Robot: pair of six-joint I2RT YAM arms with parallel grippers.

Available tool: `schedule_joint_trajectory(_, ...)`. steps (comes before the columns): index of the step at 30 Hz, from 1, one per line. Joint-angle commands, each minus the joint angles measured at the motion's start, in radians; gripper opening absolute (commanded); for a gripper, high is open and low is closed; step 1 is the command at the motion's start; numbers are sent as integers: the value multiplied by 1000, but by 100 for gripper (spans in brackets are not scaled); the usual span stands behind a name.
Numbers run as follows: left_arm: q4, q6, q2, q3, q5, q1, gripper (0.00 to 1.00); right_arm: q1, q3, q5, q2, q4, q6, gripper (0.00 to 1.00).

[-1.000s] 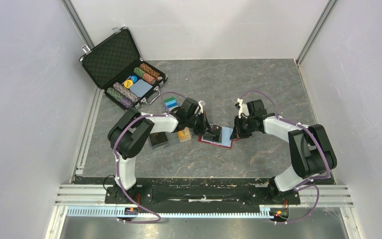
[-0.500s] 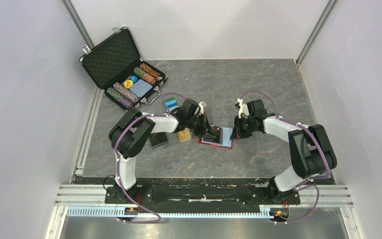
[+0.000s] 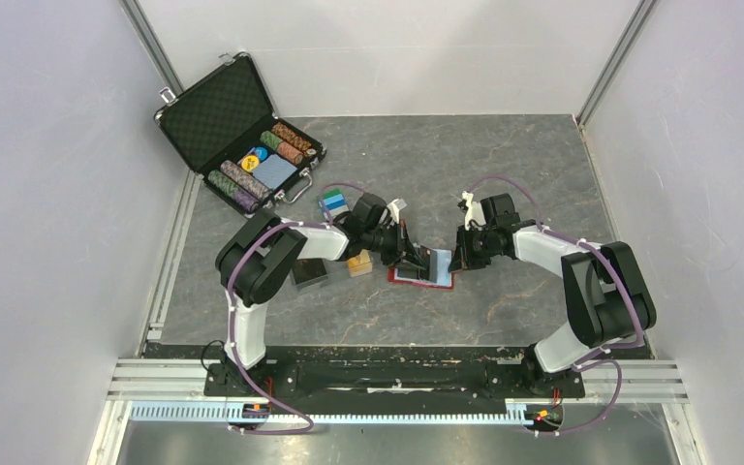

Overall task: Put the credit cards into the card holder
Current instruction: Insert the credit card into the card holder.

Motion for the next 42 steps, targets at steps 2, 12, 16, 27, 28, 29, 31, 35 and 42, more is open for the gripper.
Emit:
schedule_joint_trajectory(2,118,-67,51,-1,95,-20,2,4,13,4,-14,14,-5,5)
schedule_joint_trajectory(12,-282,112,1,117,-101,-21,24,5,23,12,-35,-2,-6,8)
schedule_joint_trajectory(16,-377,154,-19,157,-165,-24,43,5,26,13,-36,-7,-7,8)
schedule_joint_trajectory(27,-525,243,11,258,-242,-46,56,5,25,7,-33,-10,-9,8)
schedule_joint_trajectory(28,-538,252,15,270,-251,-48,56,5,25,4,-29,-10,-9,8)
schedule_joint_trajectory(29,-553,261,22,281,-259,-51,56,4,24,2,-27,-7,-10,7)
schedule_joint_trajectory(31,-572,274,33,304,-262,-58,56,5,20,-8,-20,-2,-8,7)
schedule_joint_trajectory(35,-589,287,64,342,-235,-72,55,5,11,-24,-11,10,1,5)
schedule_joint_trajectory(42,-622,300,121,413,-192,-100,52,5,-11,-53,11,40,16,4)
